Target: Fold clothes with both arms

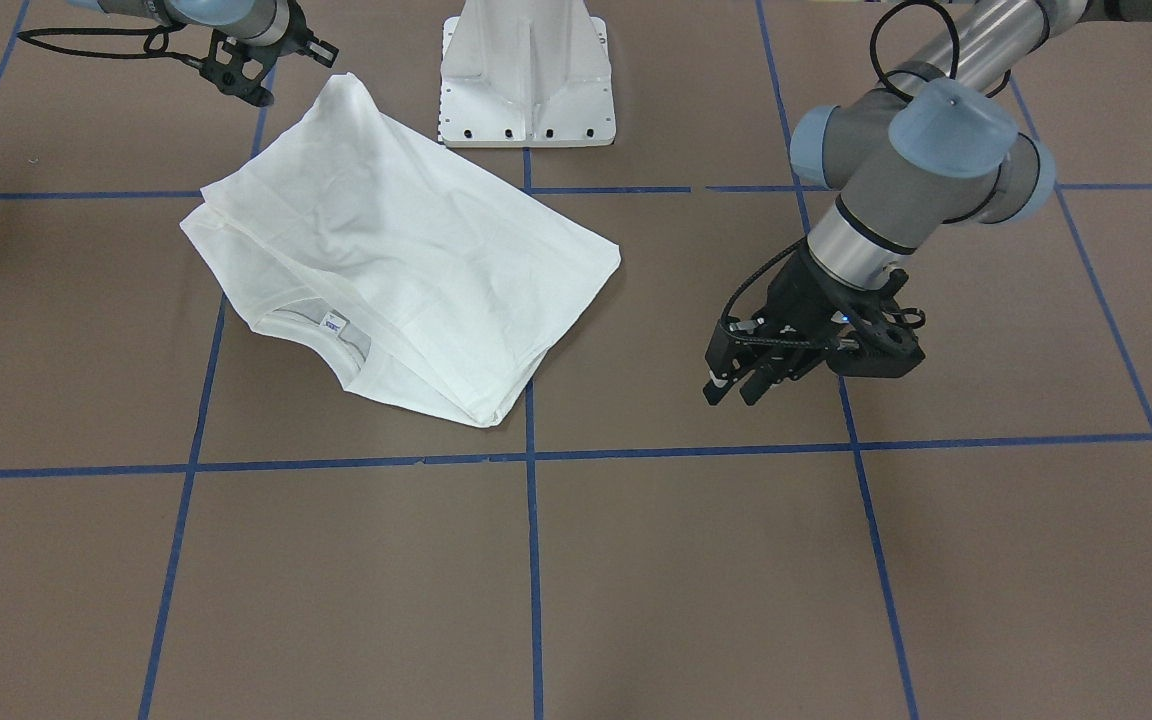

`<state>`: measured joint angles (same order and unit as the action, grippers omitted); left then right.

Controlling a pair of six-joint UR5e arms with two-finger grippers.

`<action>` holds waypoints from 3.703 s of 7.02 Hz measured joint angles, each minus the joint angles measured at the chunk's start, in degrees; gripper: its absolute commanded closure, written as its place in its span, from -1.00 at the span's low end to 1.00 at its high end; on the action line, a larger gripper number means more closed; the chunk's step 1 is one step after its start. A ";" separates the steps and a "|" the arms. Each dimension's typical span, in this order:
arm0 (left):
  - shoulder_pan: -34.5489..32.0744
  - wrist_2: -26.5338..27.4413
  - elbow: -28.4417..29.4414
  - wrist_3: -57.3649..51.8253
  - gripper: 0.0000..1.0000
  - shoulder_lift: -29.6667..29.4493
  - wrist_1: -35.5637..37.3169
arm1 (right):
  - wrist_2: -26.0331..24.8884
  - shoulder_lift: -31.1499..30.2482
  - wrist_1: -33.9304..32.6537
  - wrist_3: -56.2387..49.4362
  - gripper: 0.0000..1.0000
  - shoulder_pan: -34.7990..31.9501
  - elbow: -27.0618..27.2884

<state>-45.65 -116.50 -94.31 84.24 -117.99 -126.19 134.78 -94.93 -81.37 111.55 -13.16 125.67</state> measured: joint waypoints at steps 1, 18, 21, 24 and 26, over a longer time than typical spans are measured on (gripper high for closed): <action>3.51 -0.19 -2.75 5.91 -0.33 1.82 0.07 | -0.63 2.09 0.07 -0.35 -1.00 -6.29 -1.34; 19.08 8.85 -4.88 17.15 1.00 5.40 5.31 | -23.58 25.33 0.51 -11.69 -1.00 -28.14 -19.55; 8.59 8.61 3.31 2.97 1.00 -0.61 6.11 | -23.02 25.26 0.51 -11.63 -1.00 -27.87 -19.07; 0.97 9.09 27.58 -0.87 -0.06 -15.38 -5.38 | -22.80 25.78 0.57 -11.36 -1.00 -27.50 -18.69; -0.40 10.10 34.24 -3.11 -0.21 -19.34 -8.47 | -23.05 26.38 1.21 -10.88 -1.00 -25.82 -18.33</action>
<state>-46.05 -106.40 -60.08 81.13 -137.34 -134.65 111.73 -68.56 -80.17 100.67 -38.98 107.33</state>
